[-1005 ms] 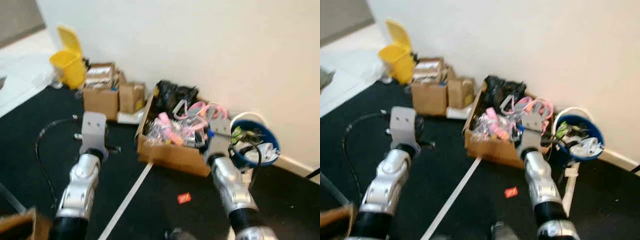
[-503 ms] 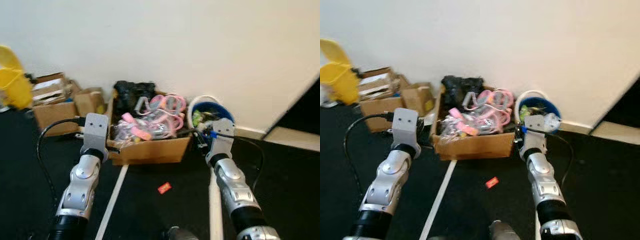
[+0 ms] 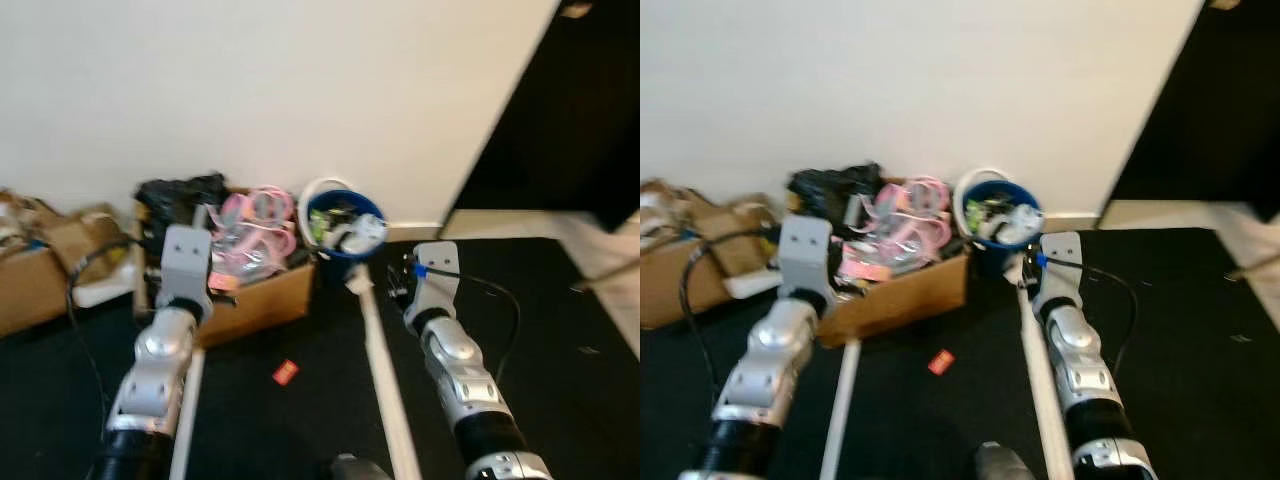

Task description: Picking trash to rubbish bin

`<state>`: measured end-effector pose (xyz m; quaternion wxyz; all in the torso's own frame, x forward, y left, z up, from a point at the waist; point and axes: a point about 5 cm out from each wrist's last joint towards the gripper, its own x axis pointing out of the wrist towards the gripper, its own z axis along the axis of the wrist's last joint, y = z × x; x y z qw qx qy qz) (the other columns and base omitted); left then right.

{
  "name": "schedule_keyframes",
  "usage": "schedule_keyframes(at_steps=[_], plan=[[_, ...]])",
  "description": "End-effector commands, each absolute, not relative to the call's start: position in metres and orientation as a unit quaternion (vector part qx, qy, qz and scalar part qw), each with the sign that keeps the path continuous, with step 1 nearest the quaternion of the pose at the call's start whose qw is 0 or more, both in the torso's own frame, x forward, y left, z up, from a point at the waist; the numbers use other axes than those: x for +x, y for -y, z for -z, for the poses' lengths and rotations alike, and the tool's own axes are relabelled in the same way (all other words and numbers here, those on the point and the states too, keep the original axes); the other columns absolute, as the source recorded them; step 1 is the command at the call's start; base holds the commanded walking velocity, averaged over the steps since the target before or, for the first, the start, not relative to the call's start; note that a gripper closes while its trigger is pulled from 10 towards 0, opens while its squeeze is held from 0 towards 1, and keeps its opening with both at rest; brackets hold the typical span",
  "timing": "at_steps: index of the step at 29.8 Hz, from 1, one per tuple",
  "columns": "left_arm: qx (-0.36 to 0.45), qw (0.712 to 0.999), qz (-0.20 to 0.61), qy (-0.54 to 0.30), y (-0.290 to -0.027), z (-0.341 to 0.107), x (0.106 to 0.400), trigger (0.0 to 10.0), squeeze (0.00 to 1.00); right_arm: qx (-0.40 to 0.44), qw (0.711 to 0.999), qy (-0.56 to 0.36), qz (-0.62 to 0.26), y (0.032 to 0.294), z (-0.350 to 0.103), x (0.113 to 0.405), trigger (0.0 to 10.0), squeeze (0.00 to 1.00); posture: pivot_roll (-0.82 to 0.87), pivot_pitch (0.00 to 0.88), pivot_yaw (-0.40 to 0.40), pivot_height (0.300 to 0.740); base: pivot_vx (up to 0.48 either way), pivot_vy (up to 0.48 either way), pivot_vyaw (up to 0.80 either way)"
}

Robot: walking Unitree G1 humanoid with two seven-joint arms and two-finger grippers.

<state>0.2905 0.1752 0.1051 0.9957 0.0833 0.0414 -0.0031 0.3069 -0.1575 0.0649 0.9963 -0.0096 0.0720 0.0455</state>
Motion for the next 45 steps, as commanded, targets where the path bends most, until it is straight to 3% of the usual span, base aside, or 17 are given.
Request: schedule_keyframes(at_steps=[1,45], plan=[[0.085,0.995,0.007,-0.045,-0.1760,-0.1037,0.2891,10.0,0.00,0.001,0.995,-0.084,-0.047,0.1550,-0.0596,0.3043,10.0,0.00,0.07,0.032,-0.004,0.740,0.000,0.000,-0.80],[0.063,0.997,0.012,-0.046,-0.1764,-0.1054,0.2910,10.0,0.00,0.003,0.995,-0.089,-0.041,0.1579,-0.0576,0.3012,10.0,0.00,0.07,0.040,0.008,0.740,0.000,0.000,-0.80]])
